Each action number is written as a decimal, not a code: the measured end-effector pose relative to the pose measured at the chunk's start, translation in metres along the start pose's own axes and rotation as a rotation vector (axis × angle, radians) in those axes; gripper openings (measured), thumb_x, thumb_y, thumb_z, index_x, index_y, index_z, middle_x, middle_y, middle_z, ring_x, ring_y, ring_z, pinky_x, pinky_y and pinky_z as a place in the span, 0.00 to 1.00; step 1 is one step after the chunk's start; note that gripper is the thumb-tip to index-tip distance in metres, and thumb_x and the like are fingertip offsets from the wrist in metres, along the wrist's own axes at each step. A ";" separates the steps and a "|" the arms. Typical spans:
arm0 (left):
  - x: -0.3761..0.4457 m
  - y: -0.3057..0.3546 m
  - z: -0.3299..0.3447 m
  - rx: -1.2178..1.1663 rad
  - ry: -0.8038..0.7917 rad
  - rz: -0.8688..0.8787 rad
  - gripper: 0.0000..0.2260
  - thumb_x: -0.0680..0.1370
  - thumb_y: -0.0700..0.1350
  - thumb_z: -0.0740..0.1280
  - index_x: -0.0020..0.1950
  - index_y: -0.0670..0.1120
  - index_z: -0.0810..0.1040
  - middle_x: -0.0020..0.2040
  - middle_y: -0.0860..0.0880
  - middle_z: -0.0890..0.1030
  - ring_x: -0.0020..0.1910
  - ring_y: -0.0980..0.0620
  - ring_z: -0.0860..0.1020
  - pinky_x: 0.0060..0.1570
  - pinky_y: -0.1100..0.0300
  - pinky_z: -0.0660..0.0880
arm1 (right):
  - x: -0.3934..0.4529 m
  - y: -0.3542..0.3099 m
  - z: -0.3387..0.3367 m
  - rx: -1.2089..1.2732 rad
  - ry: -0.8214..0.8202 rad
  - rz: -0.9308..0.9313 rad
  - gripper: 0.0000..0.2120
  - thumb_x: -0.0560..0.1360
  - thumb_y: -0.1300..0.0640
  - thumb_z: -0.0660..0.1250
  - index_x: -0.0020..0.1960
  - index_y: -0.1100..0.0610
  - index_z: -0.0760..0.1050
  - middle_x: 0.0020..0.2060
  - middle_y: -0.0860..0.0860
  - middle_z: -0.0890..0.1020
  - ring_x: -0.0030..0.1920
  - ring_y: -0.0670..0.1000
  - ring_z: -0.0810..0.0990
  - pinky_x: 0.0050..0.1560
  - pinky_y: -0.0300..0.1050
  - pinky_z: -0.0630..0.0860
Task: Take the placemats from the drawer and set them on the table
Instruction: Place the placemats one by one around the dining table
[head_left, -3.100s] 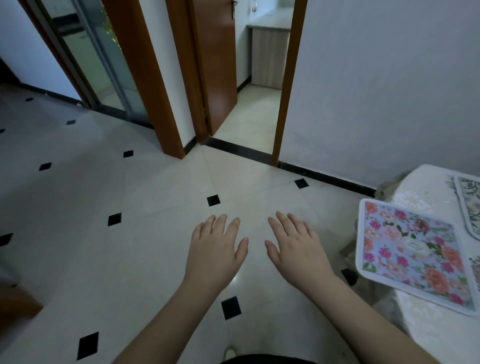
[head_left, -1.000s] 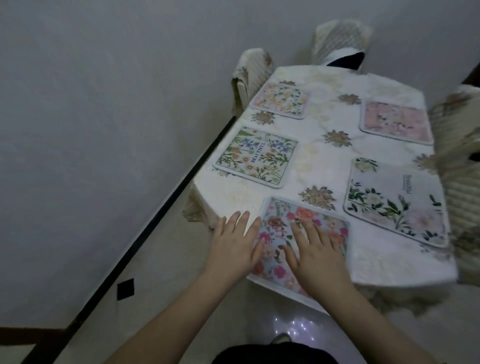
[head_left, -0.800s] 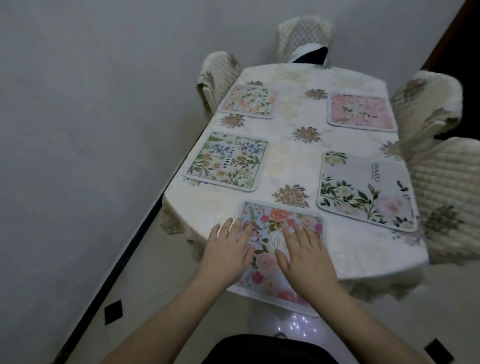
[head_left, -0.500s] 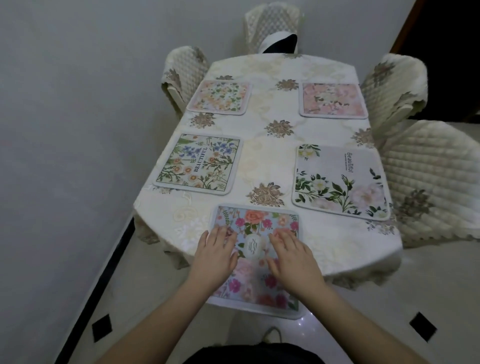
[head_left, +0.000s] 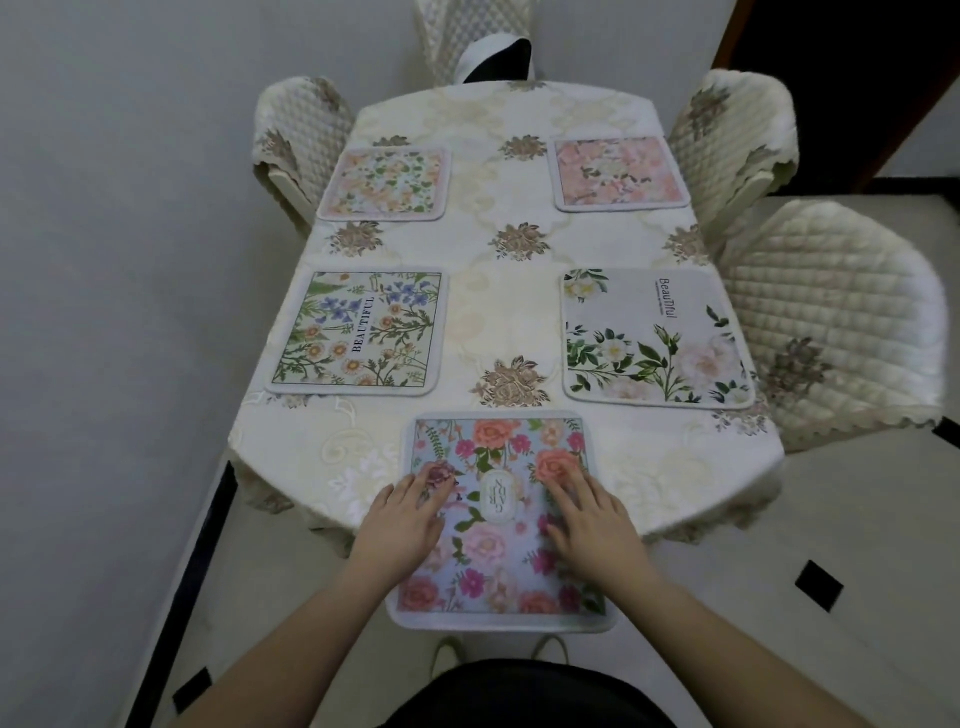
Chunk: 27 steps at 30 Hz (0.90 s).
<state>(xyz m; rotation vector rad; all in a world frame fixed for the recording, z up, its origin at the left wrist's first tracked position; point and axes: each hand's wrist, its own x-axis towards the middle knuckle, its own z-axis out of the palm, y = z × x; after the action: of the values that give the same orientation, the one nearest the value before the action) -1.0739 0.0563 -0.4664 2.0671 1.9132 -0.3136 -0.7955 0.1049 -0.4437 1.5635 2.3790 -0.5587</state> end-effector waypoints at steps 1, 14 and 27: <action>-0.001 -0.002 0.001 -0.002 -0.017 0.008 0.32 0.77 0.61 0.40 0.80 0.57 0.57 0.80 0.45 0.60 0.77 0.41 0.63 0.72 0.44 0.63 | 0.000 0.001 0.005 -0.008 -0.006 0.010 0.30 0.81 0.39 0.47 0.80 0.47 0.45 0.79 0.52 0.44 0.78 0.56 0.49 0.75 0.54 0.52; 0.002 -0.012 0.020 -0.076 0.044 0.031 0.28 0.81 0.54 0.65 0.80 0.57 0.59 0.80 0.44 0.60 0.77 0.40 0.63 0.67 0.45 0.71 | -0.001 0.011 0.043 0.047 0.058 0.029 0.36 0.74 0.34 0.38 0.79 0.44 0.41 0.79 0.49 0.40 0.77 0.50 0.36 0.73 0.49 0.36; -0.010 0.009 0.008 -0.748 0.151 -0.267 0.22 0.82 0.42 0.64 0.75 0.55 0.69 0.81 0.45 0.43 0.81 0.44 0.49 0.75 0.54 0.55 | -0.007 0.026 0.042 0.361 0.194 0.273 0.36 0.79 0.42 0.59 0.80 0.51 0.46 0.78 0.51 0.56 0.78 0.52 0.54 0.77 0.53 0.54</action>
<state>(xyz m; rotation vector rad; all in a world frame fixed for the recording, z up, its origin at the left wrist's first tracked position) -1.0655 0.0434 -0.4691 1.3748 1.9733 0.4562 -0.7692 0.0901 -0.4839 2.1449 2.2269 -0.8442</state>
